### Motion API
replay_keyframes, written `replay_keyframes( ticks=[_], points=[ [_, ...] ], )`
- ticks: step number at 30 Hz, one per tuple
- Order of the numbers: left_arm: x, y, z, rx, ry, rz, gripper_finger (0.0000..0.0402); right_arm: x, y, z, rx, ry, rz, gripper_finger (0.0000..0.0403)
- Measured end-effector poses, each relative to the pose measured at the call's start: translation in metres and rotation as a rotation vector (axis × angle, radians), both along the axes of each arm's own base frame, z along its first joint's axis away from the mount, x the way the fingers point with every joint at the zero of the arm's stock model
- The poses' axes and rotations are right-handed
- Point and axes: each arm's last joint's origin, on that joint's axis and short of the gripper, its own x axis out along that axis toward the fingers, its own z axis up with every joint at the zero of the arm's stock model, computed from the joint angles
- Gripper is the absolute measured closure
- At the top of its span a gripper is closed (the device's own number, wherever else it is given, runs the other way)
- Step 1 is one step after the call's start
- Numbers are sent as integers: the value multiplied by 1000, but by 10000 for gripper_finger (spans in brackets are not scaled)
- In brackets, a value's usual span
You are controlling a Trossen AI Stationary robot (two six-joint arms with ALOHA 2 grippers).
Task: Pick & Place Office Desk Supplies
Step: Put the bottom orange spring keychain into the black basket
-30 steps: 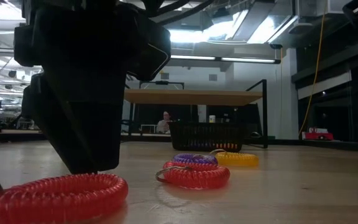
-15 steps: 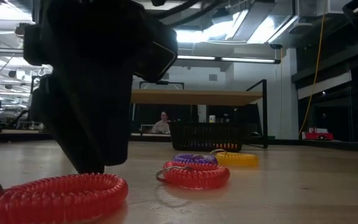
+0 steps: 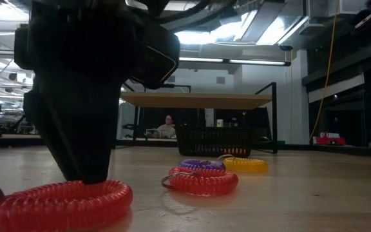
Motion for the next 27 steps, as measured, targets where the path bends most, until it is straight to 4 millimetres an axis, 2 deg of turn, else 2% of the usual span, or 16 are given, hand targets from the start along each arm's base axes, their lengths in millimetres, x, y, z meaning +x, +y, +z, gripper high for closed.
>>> replay_keyframes(
  ticks=[4, 7, 10, 14, 19, 22, 27],
  points=[
    [1, -11, -19, -28, 4, -23, 266, 1, -2, 0, 25, 28, -60, 189],
    [0, -16, -25, -42, 3, -31, 277, 1, -2, -1, 30, 33, -70, 189],
    [-2, -16, -28, -32, 18, -54, 312, 1, -2, -1, 29, 33, -70, 189],
    [-2, -13, -29, -27, 30, -98, 382, 1, -2, -1, 23, 31, -73, 189],
    [0, -7, -29, -31, 47, -111, 391, 1, -2, -1, 12, 28, -79, 189],
    [5, -2, -20, -53, 22, -117, 395, 1, -2, -1, -4, 24, -88, 189],
    [16, 15, 16, -83, -96, -98, 397, 1, -2, -1, -24, 19, -98, 189]
  ],
)
